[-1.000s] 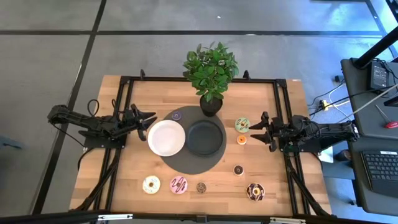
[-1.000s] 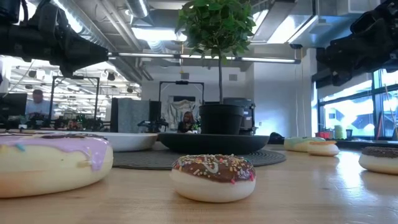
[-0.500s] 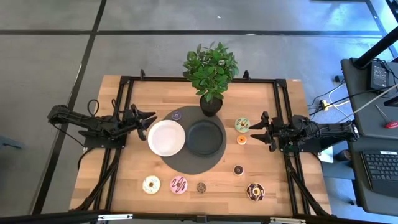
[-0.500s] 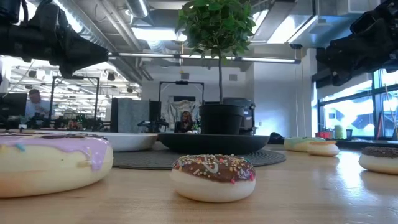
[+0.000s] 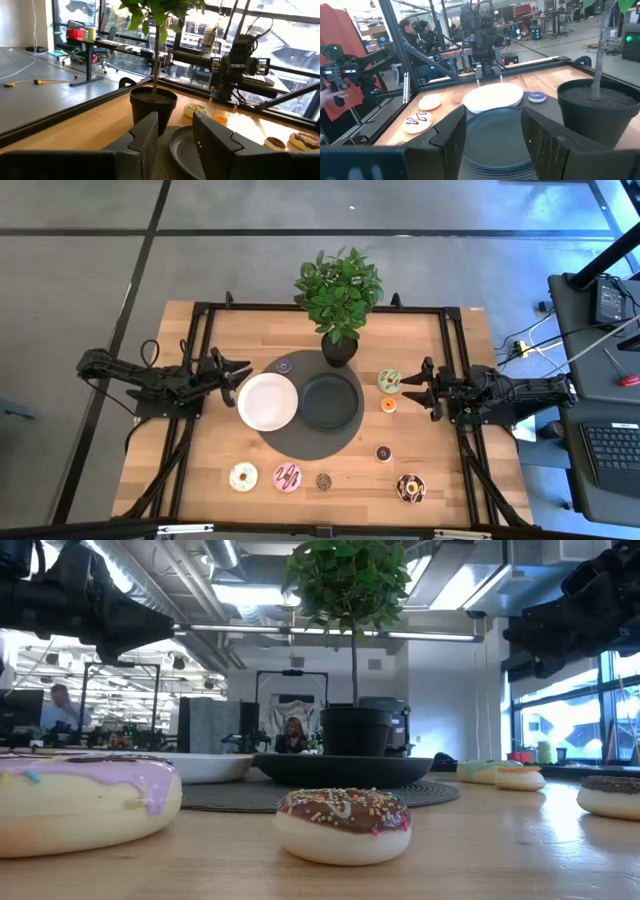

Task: Pick & Place donuts
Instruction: Put the large white donut on the white plate

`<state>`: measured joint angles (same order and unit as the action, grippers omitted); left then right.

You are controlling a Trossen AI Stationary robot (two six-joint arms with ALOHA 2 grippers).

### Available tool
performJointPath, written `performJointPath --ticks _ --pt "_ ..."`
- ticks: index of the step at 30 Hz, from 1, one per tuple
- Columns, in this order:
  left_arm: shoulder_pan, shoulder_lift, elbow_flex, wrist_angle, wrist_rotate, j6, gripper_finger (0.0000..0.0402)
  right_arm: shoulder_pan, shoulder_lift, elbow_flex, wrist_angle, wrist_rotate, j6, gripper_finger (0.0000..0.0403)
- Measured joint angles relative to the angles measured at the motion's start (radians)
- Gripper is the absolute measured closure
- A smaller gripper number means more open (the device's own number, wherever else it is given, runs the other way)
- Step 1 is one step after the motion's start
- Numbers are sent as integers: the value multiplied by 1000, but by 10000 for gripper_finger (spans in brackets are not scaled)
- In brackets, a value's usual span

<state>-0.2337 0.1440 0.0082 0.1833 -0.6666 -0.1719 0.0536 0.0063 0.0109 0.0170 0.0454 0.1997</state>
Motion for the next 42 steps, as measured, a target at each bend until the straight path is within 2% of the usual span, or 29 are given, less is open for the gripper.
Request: performJointPath --ticks 10,17,20,22,24,29,33,36,40,42 --pt "0 0 0 0 -31 -54 207 0 0 0 4 14 -2 214" --pt "0 0 0 27 2 -102 192 0 0 0 5 25 -51 214" --pt "0 3 8 156 106 -129 196 0 0 0 15 71 -52 214" --pt "-2 12 31 240 235 -89 201 0 0 0 21 114 -63 214" --pt "-6 43 70 273 315 -23 208 0 0 0 27 166 -80 214" --pt "-26 227 218 223 338 95 222 0 0 0 38 255 -107 214" --pt "-58 414 425 49 440 100 229 0 0 0 39 268 -108 214" --pt "-96 563 595 -175 450 45 232 0 0 0 39 269 -119 214" --pt "-143 755 775 -508 453 -115 233 0 0 0 39 269 -129 214" --pt "-167 838 826 -611 456 -234 233 0 0 0 39 269 -127 214"
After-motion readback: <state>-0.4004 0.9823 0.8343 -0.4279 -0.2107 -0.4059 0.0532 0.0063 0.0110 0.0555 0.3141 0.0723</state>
